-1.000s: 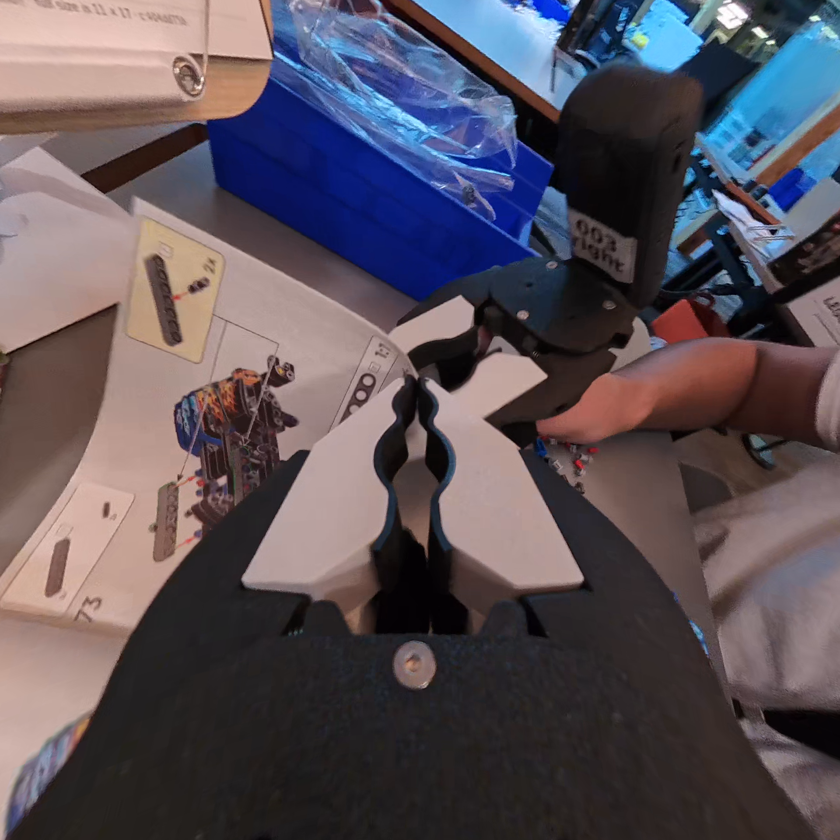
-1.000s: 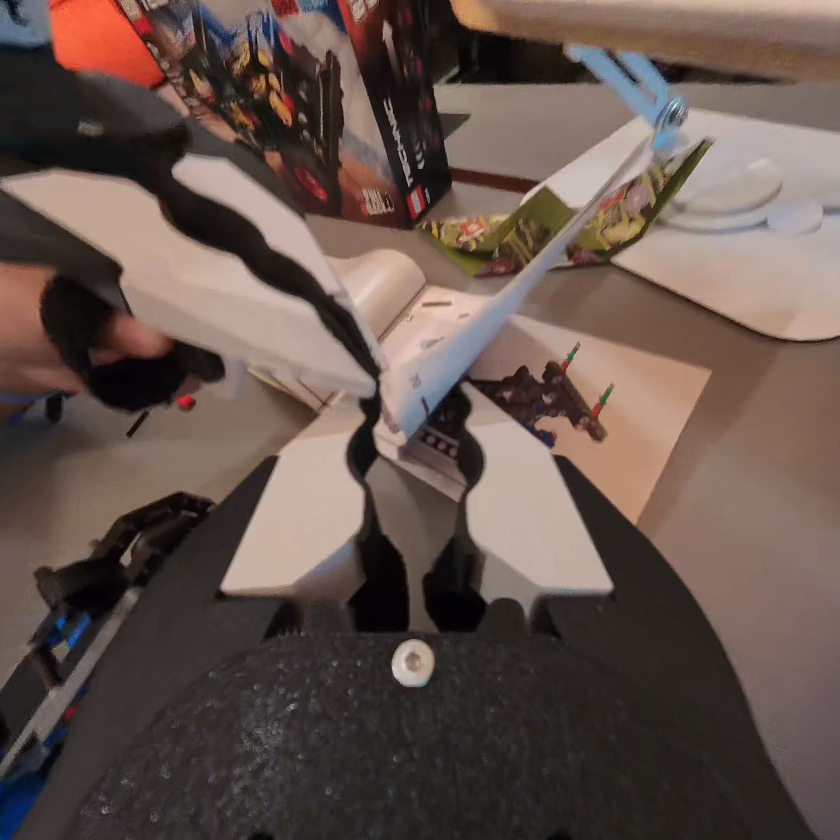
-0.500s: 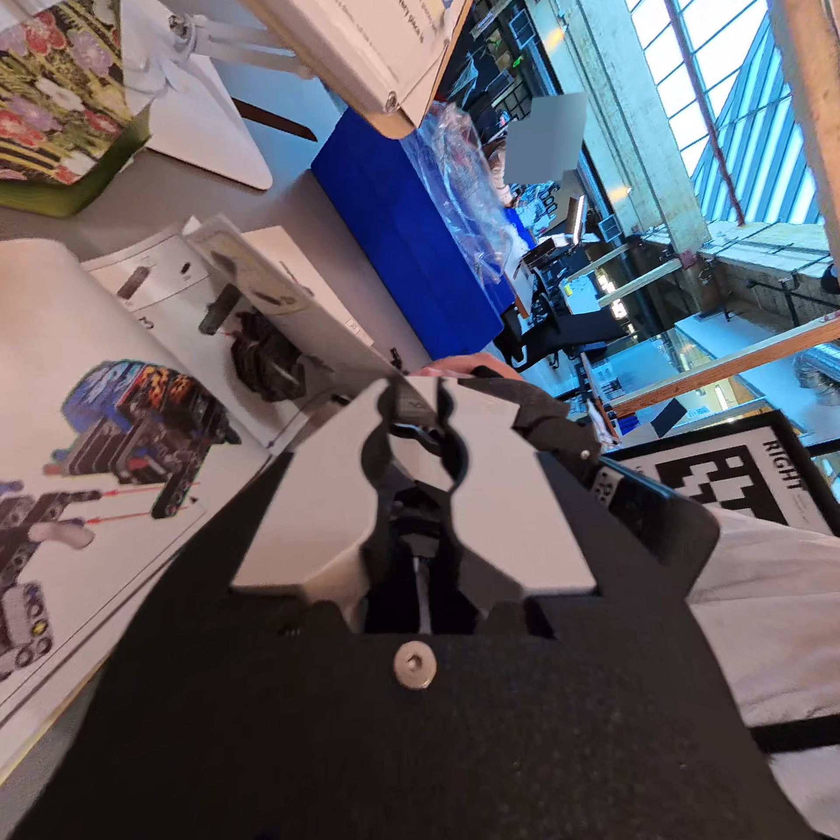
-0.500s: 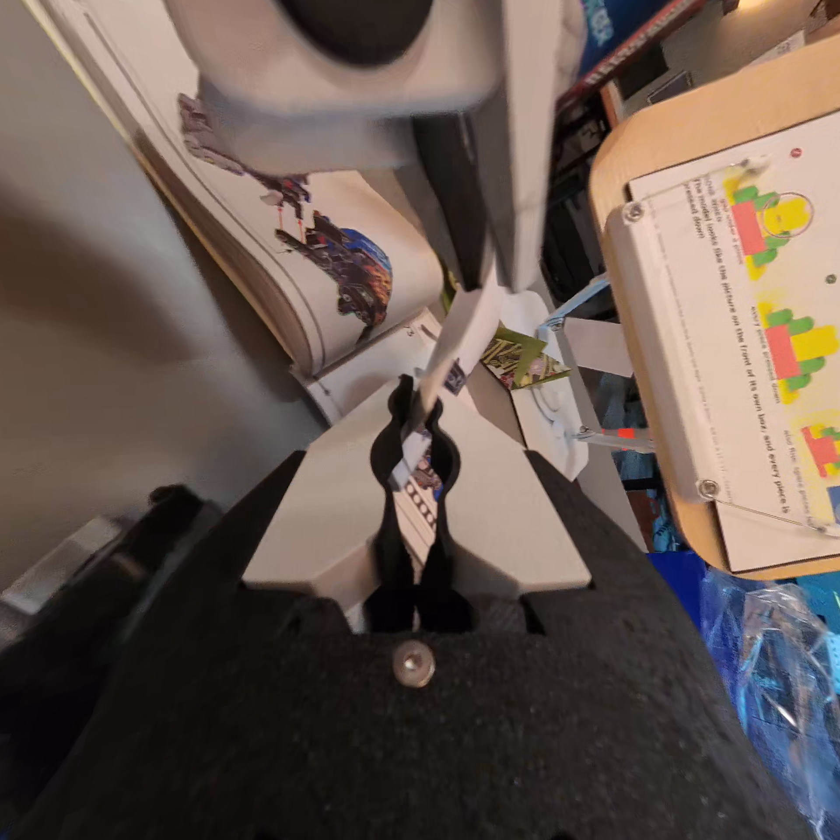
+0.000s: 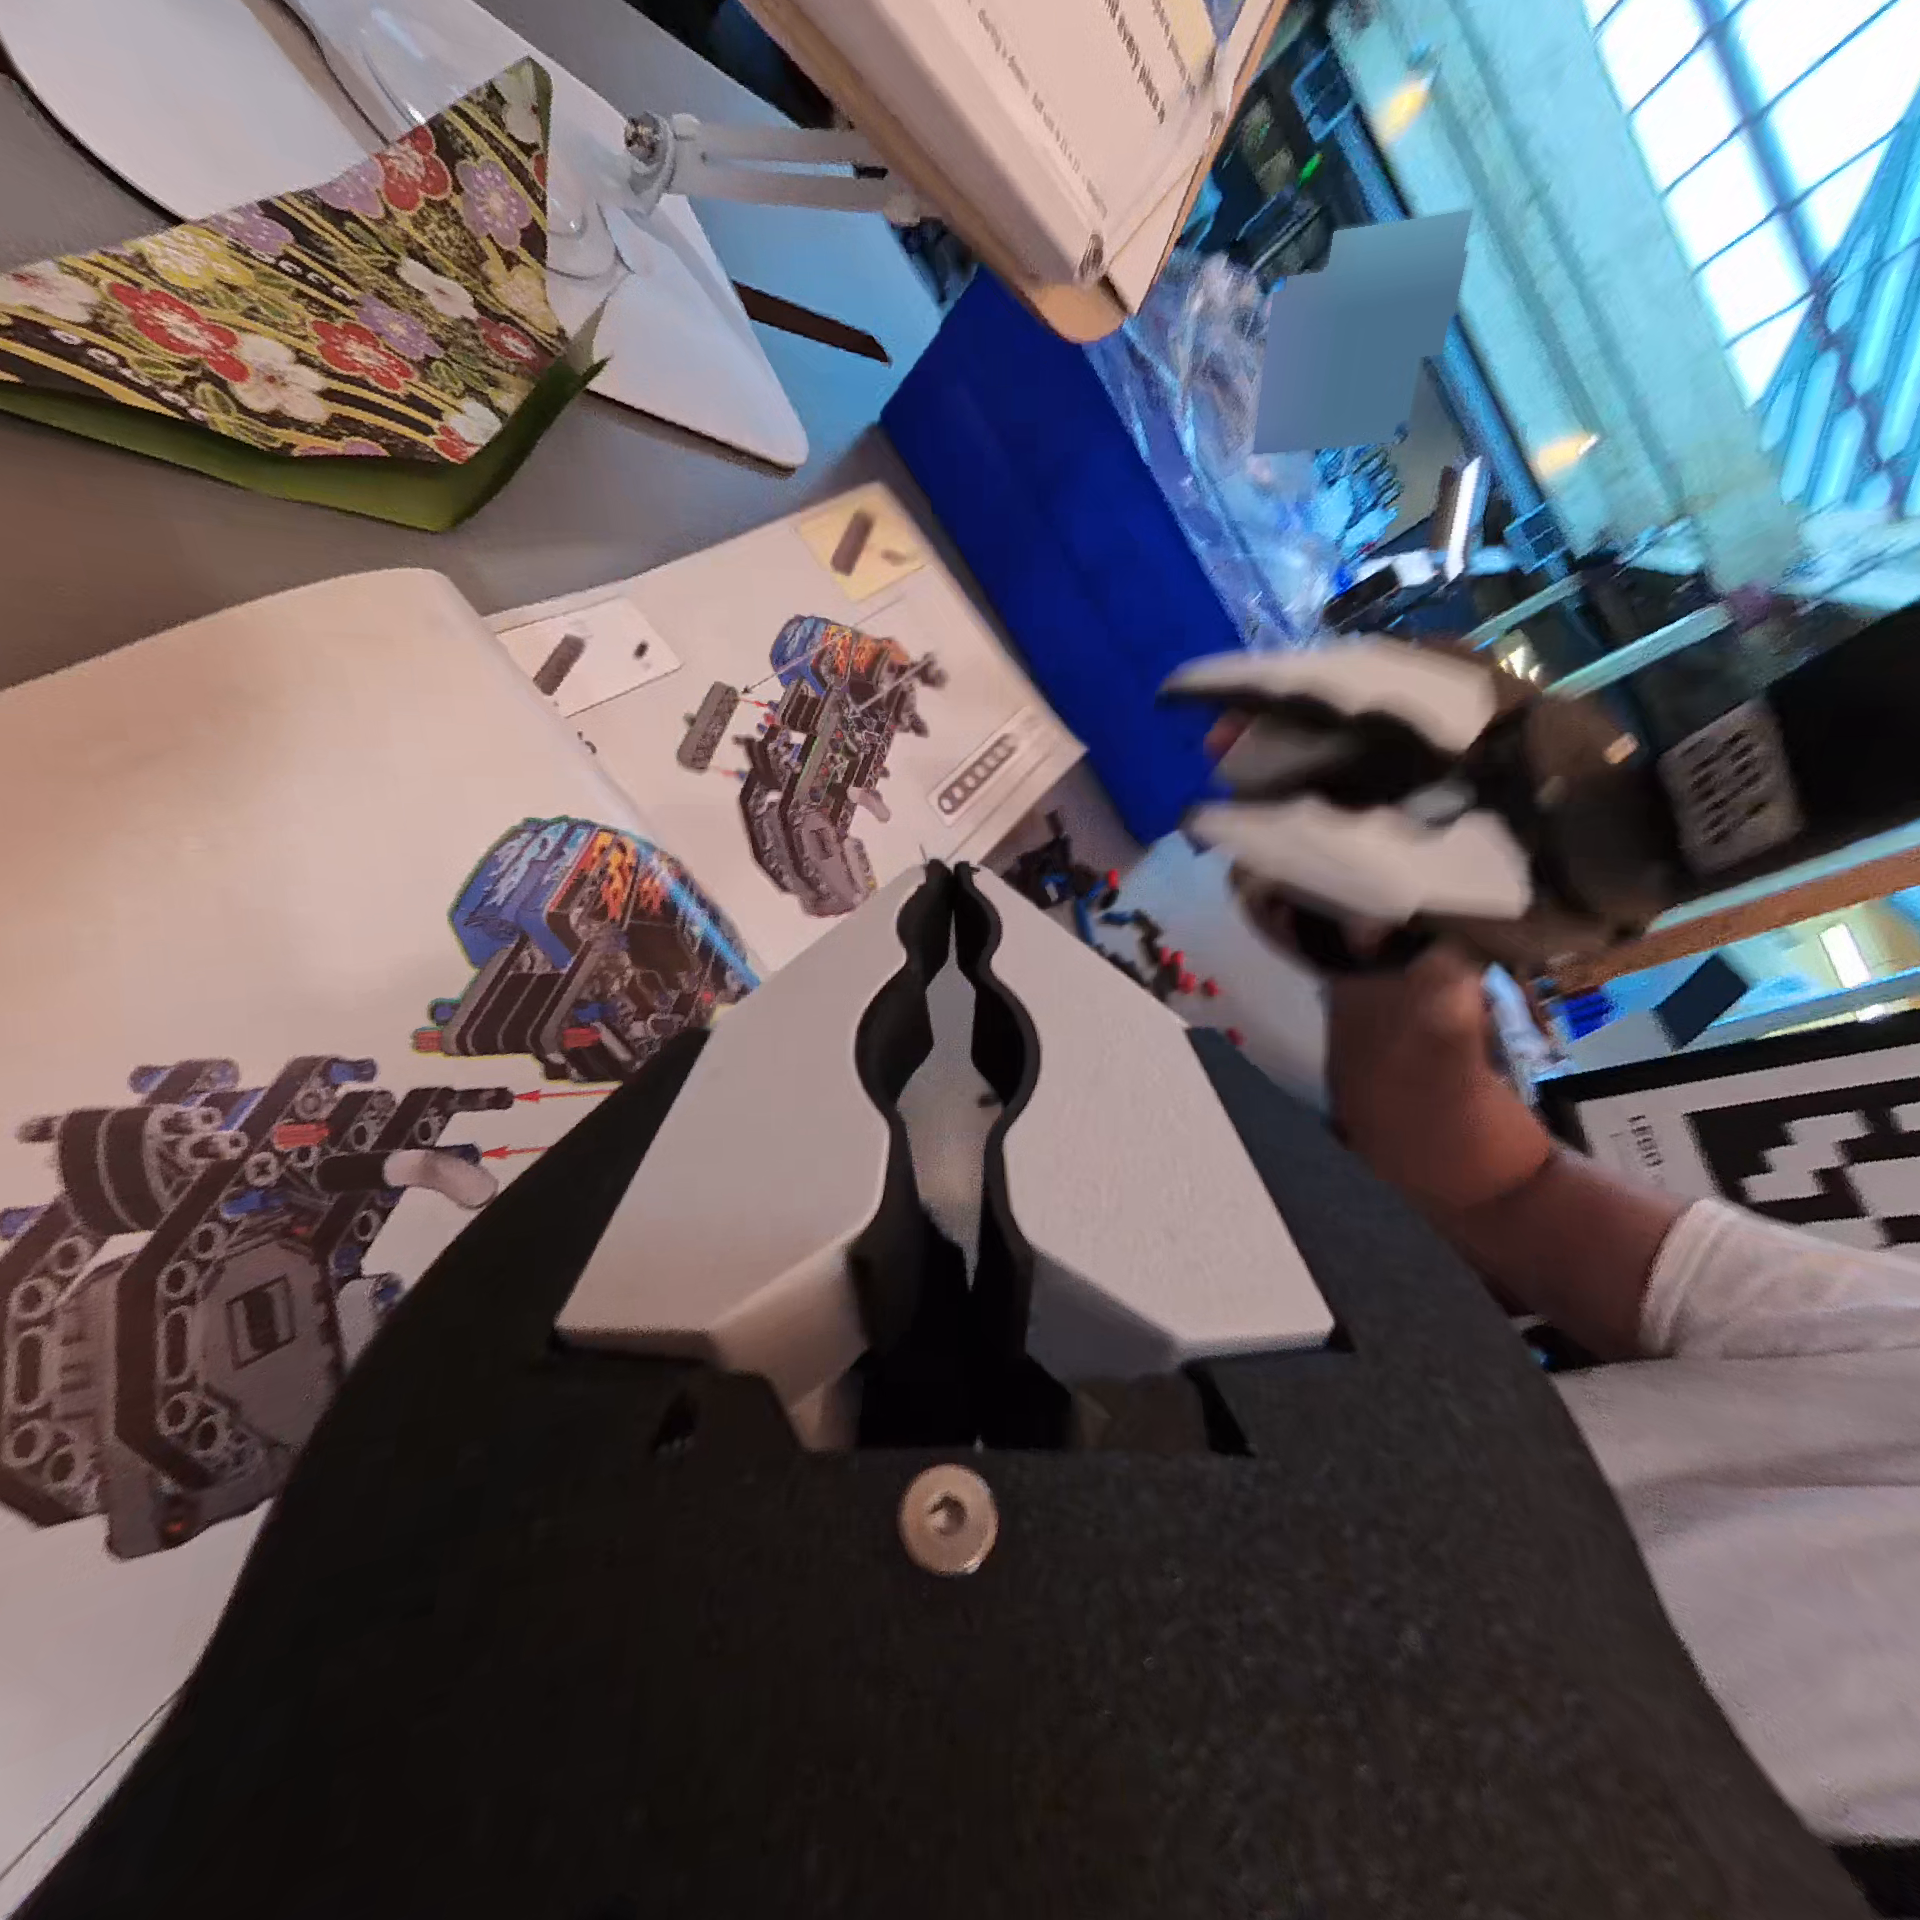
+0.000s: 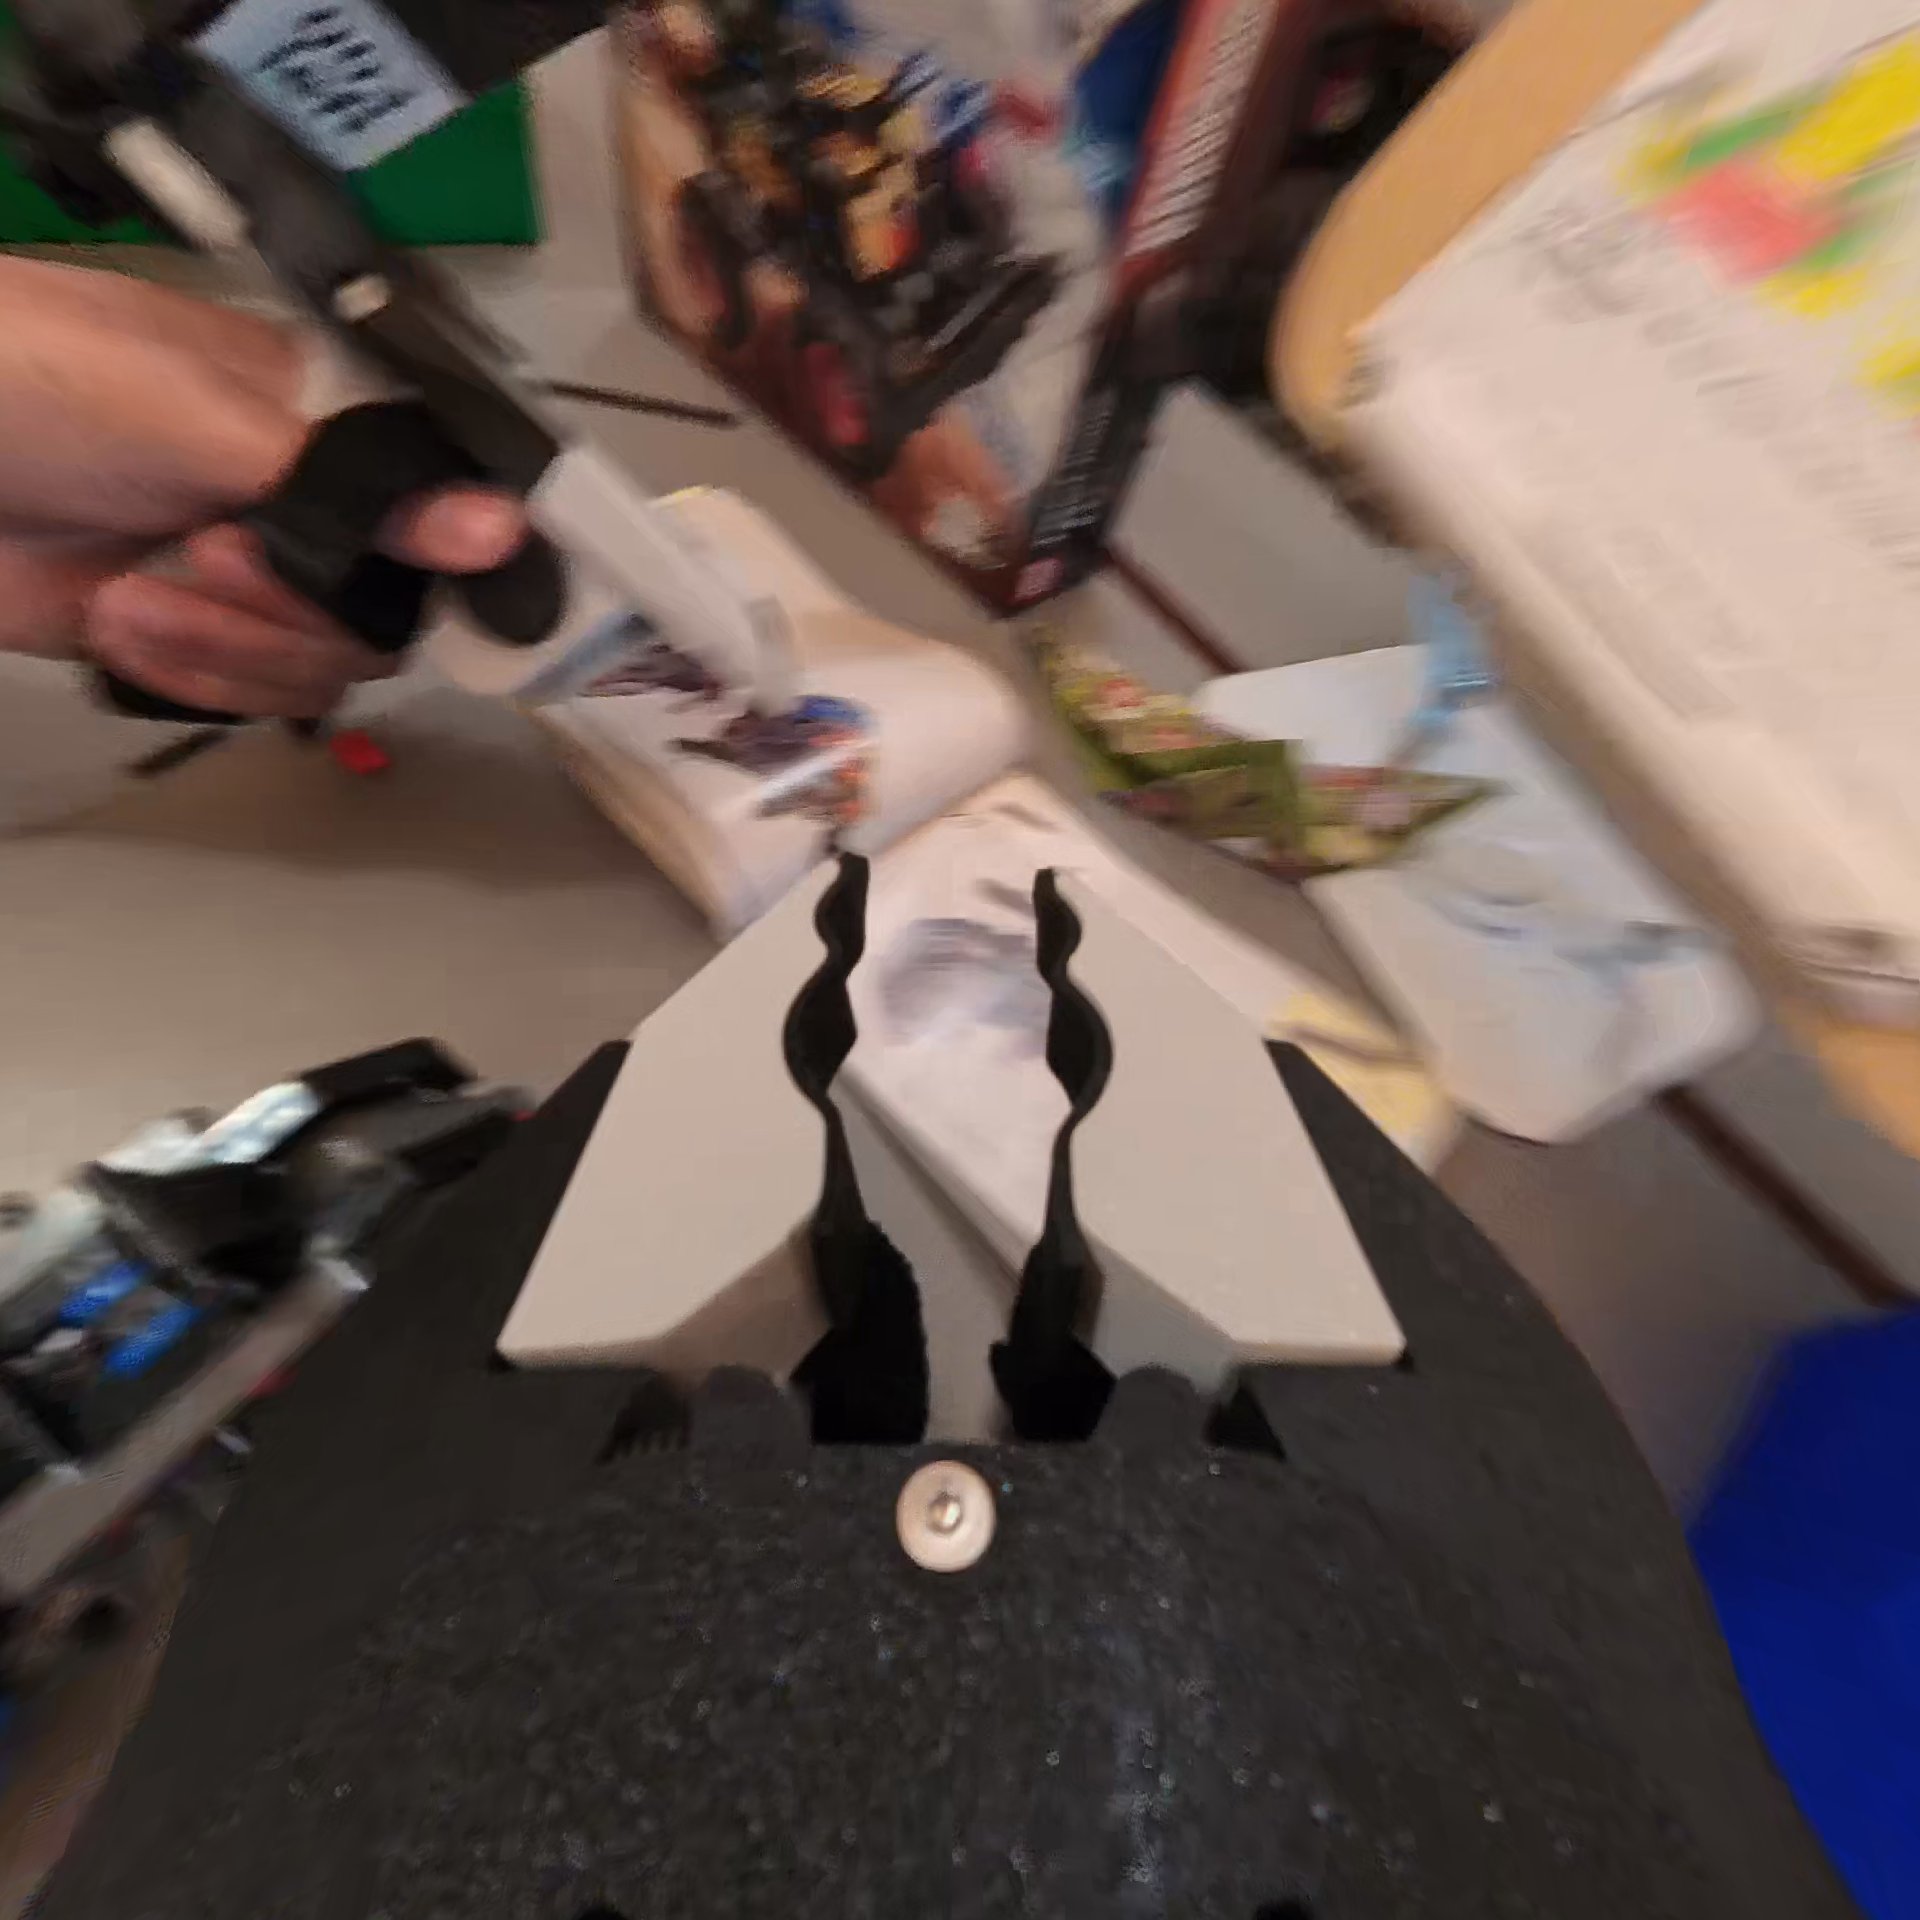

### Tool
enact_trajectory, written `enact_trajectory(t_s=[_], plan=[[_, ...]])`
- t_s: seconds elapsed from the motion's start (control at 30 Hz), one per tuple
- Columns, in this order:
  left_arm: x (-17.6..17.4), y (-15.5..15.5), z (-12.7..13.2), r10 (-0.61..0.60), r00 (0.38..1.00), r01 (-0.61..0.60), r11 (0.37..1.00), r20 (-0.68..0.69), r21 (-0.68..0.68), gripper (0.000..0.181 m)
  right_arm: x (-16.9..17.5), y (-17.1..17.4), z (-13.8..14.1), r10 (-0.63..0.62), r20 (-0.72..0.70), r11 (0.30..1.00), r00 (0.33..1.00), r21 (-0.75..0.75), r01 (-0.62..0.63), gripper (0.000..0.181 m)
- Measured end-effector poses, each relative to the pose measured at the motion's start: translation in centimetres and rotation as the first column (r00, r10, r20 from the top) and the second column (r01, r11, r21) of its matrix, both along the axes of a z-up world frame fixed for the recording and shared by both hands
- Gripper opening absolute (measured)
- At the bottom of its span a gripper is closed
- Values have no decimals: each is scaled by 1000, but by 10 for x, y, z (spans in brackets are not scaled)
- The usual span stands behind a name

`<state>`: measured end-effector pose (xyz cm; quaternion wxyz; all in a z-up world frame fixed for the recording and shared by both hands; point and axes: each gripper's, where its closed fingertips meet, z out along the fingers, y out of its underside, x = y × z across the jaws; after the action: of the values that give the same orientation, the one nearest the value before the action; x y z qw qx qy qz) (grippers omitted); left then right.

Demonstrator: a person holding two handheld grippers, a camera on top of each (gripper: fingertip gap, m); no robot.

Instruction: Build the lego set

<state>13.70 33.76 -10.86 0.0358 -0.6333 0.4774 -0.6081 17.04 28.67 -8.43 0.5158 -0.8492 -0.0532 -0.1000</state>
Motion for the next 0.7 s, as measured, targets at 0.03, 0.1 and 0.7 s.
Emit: enact_trajectory(t_s=[0.03,0.1,0.7], plan=[[-2,-3,-4,-16,1000,16,998,-7,55,0,19,-11,12,-52,29,999,998,18,52,31],[-6,-18,-12,-102,994,105,976,-27,191,0,44,-31,11,-104,-28,994,994,-38,103,35],[106,-138,-64,-510,822,481,382,-255,789,27,59,-128,-58,-317,83,887,945,-326,326,33]])
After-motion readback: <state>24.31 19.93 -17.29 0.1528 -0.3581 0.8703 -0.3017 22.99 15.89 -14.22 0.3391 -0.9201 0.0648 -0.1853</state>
